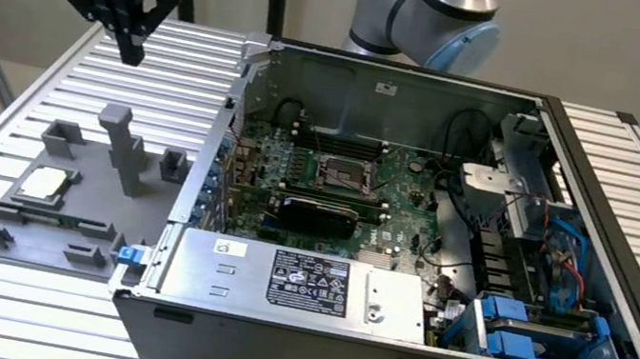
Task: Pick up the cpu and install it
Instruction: 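Reach for the cpu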
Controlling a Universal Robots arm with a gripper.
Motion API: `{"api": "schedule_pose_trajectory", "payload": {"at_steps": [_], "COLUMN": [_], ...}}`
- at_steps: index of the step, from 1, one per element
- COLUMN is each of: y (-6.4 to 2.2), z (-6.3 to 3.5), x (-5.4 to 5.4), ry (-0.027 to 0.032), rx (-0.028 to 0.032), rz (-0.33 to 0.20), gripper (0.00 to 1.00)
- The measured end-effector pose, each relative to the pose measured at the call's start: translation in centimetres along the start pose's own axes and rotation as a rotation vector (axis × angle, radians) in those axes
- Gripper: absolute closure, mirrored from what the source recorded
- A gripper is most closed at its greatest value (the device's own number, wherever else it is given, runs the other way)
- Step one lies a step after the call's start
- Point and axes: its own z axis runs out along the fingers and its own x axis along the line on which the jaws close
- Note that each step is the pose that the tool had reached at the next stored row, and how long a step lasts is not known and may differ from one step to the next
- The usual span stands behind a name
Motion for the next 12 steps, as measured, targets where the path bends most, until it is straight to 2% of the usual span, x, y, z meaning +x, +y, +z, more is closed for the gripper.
{"api": "schedule_pose_trajectory", "payload": {"at_steps": [6, 12], "y": [-0.25, -0.54], "z": [0.47, 1.13], "x": [2.7, 5.5], "ry": [-0.0003, 0.0017], "rx": [0.0087, 0.0121], "rz": [0.000, 0.000], "gripper": [0.89, 0.89]}}
